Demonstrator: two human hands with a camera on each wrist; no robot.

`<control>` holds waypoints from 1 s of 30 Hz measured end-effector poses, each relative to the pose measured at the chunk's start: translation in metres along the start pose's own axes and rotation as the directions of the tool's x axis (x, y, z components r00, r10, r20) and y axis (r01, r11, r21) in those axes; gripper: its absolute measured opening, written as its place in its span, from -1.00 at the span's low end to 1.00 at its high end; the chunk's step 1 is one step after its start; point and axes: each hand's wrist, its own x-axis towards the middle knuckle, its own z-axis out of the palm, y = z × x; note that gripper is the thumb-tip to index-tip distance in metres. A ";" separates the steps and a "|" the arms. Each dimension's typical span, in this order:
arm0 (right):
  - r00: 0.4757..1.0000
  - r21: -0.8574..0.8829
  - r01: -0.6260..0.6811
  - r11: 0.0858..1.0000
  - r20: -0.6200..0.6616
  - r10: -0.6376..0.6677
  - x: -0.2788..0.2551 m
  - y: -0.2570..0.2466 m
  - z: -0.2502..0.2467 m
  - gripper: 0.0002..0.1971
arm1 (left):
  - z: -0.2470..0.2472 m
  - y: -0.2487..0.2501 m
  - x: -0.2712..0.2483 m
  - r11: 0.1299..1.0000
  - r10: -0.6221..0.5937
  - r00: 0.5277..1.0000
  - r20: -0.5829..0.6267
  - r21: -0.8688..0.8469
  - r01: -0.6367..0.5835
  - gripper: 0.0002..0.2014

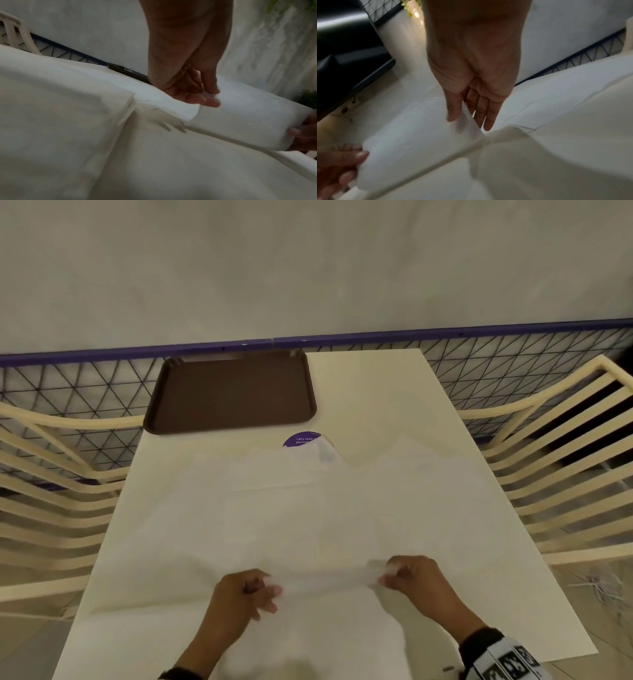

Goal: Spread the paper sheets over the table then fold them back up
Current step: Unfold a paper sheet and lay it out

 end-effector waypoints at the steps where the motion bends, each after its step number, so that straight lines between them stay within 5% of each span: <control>1: 0.999 0.010 -0.021 1.000 -0.044 0.021 0.007 -0.002 0.000 -0.81 | 0.000 0.002 0.006 1.000 0.008 0.999 -0.033 0.000 -0.008 -0.90; 3: 0.994 0.014 -0.052 0.999 -0.098 0.053 0.022 -0.004 0.001 -0.86 | 0.000 0.007 0.019 0.998 0.031 0.997 -0.064 0.056 -0.028 -0.80; 7: 0.984 -0.023 -0.116 0.993 -0.139 0.111 0.051 -0.011 0.005 -0.50 | 0.004 0.014 0.042 0.983 0.119 0.975 -0.187 0.163 -0.088 -0.87; 11: 0.979 -0.151 -0.151 0.977 -0.162 0.127 0.059 -0.014 0.011 -0.44 | 0.018 0.012 0.038 0.900 0.417 0.841 -0.345 0.290 -0.326 -0.89; 13: 0.975 -0.183 -0.160 0.970 -0.183 0.126 0.059 -0.014 0.012 -0.45 | 0.031 0.004 0.028 0.668 0.656 0.751 -0.075 0.519 -0.533 -0.84; 14: 0.975 -0.186 -0.161 0.969 -0.183 0.126 0.060 -0.014 0.012 -0.44 | 0.038 -0.001 0.022 0.515 0.668 0.730 0.145 0.618 -0.594 -0.74; 15: 0.974 -0.176 -0.163 0.971 -0.183 0.131 0.060 -0.013 0.013 -0.44 | 0.045 -0.011 0.018 0.378 0.600 0.727 0.335 0.681 -0.627 -0.62; 17: 0.974 -0.155 -0.158 0.975 -0.187 0.128 0.062 -0.009 0.014 -0.44 | 0.055 -0.021 0.009 0.257 0.407 0.768 0.494 0.744 -0.616 -0.47; 21: 0.978 -0.186 -0.134 0.973 -0.181 0.100 0.063 -0.007 0.015 -0.48 | 0.066 -0.029 0.001 0.287 0.153 0.831 0.536 0.780 -0.556 -0.43; 24: 0.981 -0.188 -0.137 0.973 -0.159 0.108 0.063 -0.010 0.014 -0.54 | 0.066 -0.024 -0.003 0.193 0.227 0.849 0.476 0.833 -0.519 -0.32; 27: 0.981 -0.262 -0.109 0.959 -0.186 0.061 0.053 -0.018 0.012 -0.83 | 0.072 -0.025 -0.002 0.102 0.314 0.780 0.541 0.798 -0.595 -0.23; 30: 0.916 -0.538 0.145 0.830 -0.244 -0.318 0.029 -0.024 0.031 -0.63 | 0.069 -0.030 -0.001 0.118 0.199 0.744 0.638 0.738 -0.664 -0.11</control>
